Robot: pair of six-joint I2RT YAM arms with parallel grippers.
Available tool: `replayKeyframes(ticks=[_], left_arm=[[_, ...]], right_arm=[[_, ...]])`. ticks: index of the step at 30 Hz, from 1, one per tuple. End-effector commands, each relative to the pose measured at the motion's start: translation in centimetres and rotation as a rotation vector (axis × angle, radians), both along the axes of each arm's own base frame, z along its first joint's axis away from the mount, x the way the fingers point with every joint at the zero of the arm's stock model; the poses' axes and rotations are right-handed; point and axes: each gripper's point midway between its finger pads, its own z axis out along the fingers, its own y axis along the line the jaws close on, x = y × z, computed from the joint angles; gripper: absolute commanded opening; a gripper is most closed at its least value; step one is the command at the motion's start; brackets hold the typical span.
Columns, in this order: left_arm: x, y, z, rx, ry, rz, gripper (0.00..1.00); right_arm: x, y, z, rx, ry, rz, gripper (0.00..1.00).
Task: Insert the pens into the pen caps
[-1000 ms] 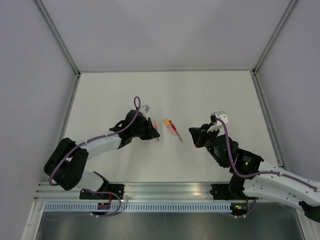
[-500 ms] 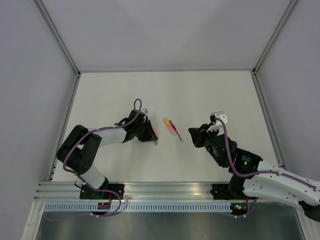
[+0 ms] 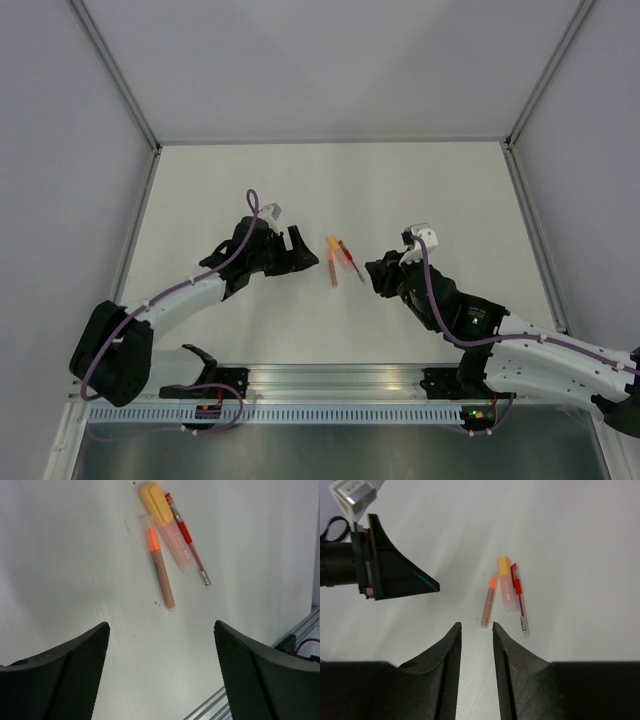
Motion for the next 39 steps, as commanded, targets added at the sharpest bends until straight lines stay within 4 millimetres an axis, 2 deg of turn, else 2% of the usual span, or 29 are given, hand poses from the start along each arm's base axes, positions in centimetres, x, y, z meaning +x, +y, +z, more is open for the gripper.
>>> replayKeyframes(ticks=[1, 3, 5, 6, 8, 9, 14, 17, 22, 28, 39], left_arm=[[0.6, 1.0, 3.3, -0.02, -0.178, 0.011, 0.91], [0.4, 1.5, 5.1, -0.034, -0.263, 0.01, 1.0], [0.6, 2.1, 6.0, -0.023, -0.319, 0.024, 1.0], [0.4, 2.4, 6.9, -0.03, -0.355, 0.026, 1.0], [0.4, 3.2, 7.5, -0.015, -0.397, 0.048, 1.0], [0.2, 3.4, 8.6, -0.03, -0.436, 0.056, 1.0], [-0.6, 4.3, 10.5, -0.069, -0.541, 0.076, 1.0], [-1.2, 4.4, 11.5, -0.094, -0.589, 0.061, 1.0], [-2.3, 3.4, 13.0, -0.16, -0.658, -0.014, 0.99], [-2.7, 3.2, 13.1, -0.172, -0.673, -0.038, 0.99], [-2.8, 3.0, 13.3, -0.181, -0.682, -0.05, 0.99]], right_arm=[[0.0, 1.1, 0.5, 0.013, -0.005, 0.034, 0.37], [0.0, 1.5, 0.2, 0.004, 0.001, 0.045, 0.45], [0.1, 1.6, 0.0, 0.003, 0.008, 0.045, 0.58], [0.1, 1.6, -0.1, 0.0, 0.009, 0.042, 0.71], [0.2, 1.5, -0.2, -0.006, 0.011, 0.032, 0.8], [0.3, 1.5, -0.1, -0.006, 0.011, 0.028, 0.82], [0.4, 1.2, -0.1, -0.004, 0.005, 0.01, 0.93], [0.5, 1.1, 0.0, 0.002, 0.002, 0.0, 0.98], [0.7, 1.2, 0.2, 0.001, -0.001, -0.002, 0.98], [0.9, 0.3, 0.7, 0.023, -0.019, -0.042, 0.98], [1.4, -0.2, 0.1, -0.023, 0.0, -0.091, 0.98]])
